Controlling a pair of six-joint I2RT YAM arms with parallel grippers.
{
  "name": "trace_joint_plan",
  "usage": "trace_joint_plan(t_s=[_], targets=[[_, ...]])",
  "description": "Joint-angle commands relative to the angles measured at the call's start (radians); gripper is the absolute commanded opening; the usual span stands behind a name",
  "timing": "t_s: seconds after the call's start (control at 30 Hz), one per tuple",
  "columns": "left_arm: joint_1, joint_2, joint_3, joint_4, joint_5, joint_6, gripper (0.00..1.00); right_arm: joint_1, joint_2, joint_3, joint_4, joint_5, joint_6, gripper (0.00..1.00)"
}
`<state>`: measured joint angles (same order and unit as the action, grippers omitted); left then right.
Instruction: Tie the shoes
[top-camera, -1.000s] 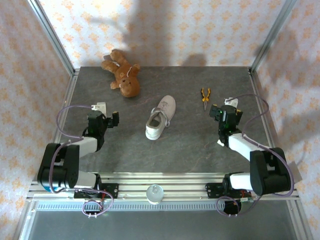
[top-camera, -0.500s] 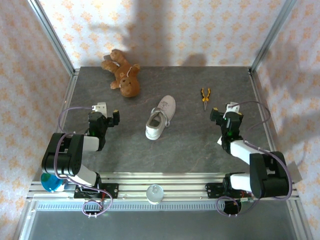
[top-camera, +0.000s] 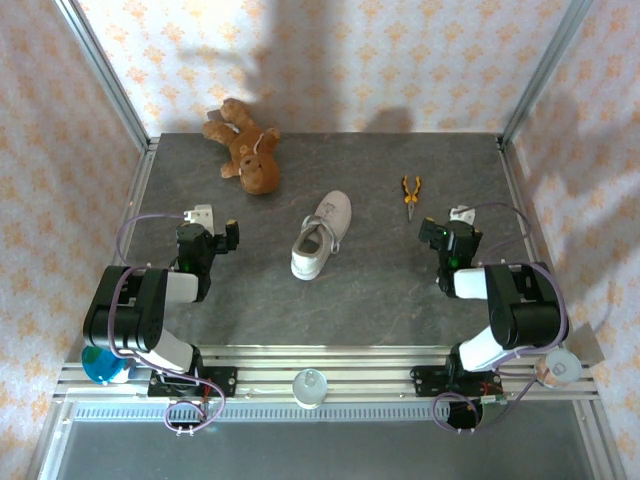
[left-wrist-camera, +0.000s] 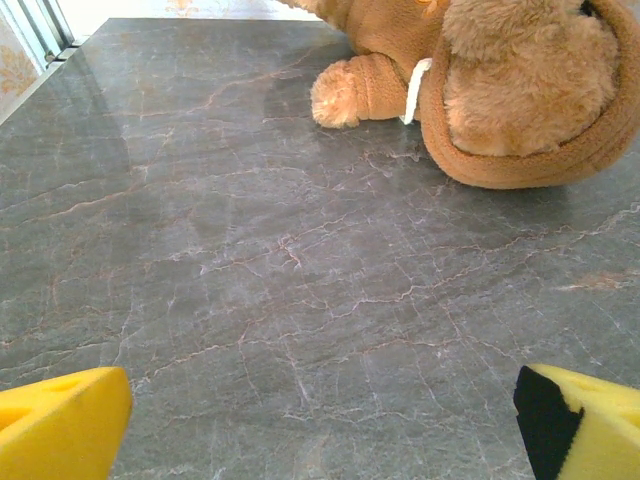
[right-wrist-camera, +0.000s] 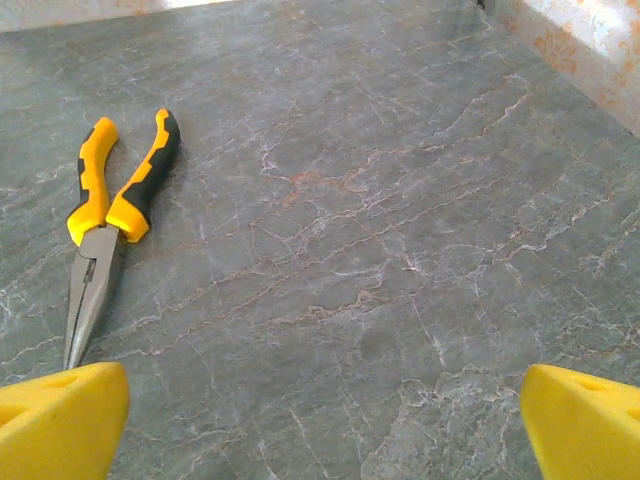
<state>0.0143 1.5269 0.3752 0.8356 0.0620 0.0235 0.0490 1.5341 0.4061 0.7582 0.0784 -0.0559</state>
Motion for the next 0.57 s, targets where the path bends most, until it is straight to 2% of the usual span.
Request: trace_joint_plan(t_s=[0.0,0.53], targets=[[0.006,0.002,0.016,0.039,-0.031,-0.005,1.0,-0.003,-0.01,0.011,0.026,0.03,0.015,1.0],[0.006,0.003,0.016,0.039,-0.031,-0.005,1.0,-0.006,-0.01,0.015,0.016,0.024,0.015,1.0]])
